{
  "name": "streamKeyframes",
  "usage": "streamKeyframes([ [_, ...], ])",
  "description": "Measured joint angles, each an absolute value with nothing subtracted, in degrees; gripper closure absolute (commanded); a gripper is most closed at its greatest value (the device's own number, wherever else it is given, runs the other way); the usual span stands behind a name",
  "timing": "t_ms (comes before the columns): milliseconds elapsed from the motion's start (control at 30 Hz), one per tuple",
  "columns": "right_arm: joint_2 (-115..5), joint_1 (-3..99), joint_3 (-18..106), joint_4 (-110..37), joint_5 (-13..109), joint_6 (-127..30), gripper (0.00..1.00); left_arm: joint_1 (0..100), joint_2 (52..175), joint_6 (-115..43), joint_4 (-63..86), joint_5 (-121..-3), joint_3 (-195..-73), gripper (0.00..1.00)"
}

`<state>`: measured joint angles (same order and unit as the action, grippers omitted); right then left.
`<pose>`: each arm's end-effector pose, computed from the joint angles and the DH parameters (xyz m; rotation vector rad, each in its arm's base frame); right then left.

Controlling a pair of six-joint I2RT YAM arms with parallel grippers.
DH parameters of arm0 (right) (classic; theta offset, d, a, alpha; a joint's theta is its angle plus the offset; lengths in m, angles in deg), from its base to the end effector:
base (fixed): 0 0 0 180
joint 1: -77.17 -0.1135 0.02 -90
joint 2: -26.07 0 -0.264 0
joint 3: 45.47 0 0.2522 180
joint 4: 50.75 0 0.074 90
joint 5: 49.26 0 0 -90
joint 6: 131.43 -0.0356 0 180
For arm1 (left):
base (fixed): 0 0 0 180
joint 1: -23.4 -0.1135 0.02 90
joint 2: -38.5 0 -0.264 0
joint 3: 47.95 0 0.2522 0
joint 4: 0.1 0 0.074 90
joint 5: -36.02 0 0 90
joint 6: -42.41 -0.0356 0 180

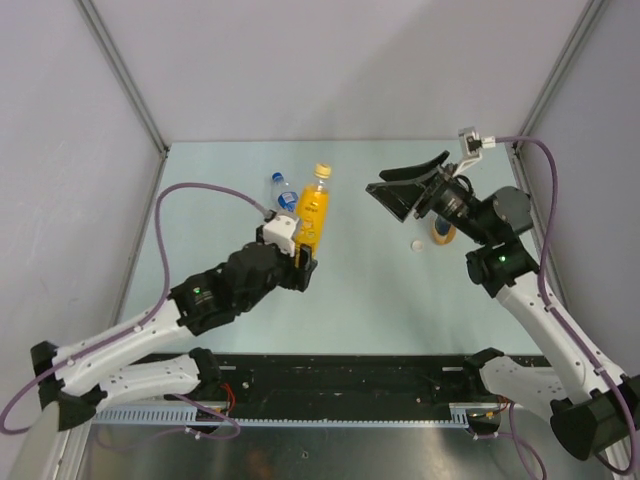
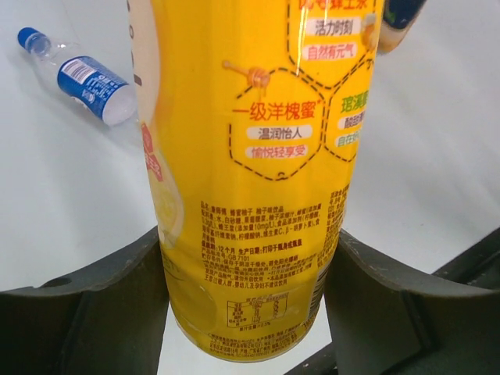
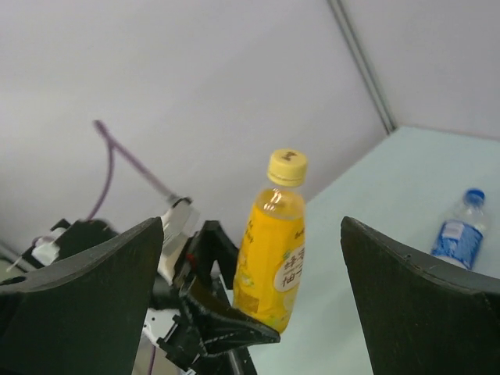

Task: Unscrew the bottle caps

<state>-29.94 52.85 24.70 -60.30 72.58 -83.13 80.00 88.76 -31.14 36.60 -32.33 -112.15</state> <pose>0.1858 0.1046 0.4360 -0.3431 1.2888 1.3119 0.1182 -0.1554 0.3358 0.4370 1.9191 -0.4726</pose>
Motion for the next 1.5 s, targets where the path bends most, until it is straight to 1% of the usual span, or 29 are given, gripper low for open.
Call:
streamKeyframes([
  [167, -34.31, 52.77, 26.42, -53.31, 70.26, -83.15, 0.01, 88.0, 97.18, -31.14, 40.88, -19.37, -115.95, 1.0],
  [333, -36.8, 52.77, 26.66, -47.32, 67.81, -83.15, 0.05, 92.92, 107.23, -31.08, 46.48, -8.31, -118.73, 1.0],
  [500, -38.29, 52.77, 27.3, -42.07, 65.39, -82.67, 0.11, 94.71, 112.22, -30.49, 50.24, -3.2, -119.95, 1.0],
  [600, -39.91, 52.81, 28.0, -39.86, 64.95, -82.27, 0.19, 94.91, 113.46, -29.94, 51.61, -1.38, -120.57, 1.0],
  [767, -42.99, 52.68, 28.32, -37.63, 65.17, -81.86, 0.3, 95.19, 114.9, -29.59, 52.47, -0.07, -121.68, 1.0],
  [933, -44.96, 51.96, 28.32, -37.24, 65.41, -81.97, 0.34, 95.54, 116.15, -29.61, 52.82, -0.07, -122.29, 1.0],
  [1100, -45.85, 51.26, 28.32, -38.05, 66.15, -83.19, 0.46, 95.65, 116.5, -29.63, 53.32, -0.07, -122.29, 1.0],
  [1400, -47.25, 51.08, 28.35, -38.66, 66.72, -84.33, 0.52, 95.65, 117.33, -29.61, 53.47, -0.05, -122.29, 1.0],
  [1500, -47.45, 51.22, 28.35, -38.68, 66.87, -84.52, 0.59, 95.65, 117.37, -29.59, 53.47, -0.05, -122.29, 1.0],
])
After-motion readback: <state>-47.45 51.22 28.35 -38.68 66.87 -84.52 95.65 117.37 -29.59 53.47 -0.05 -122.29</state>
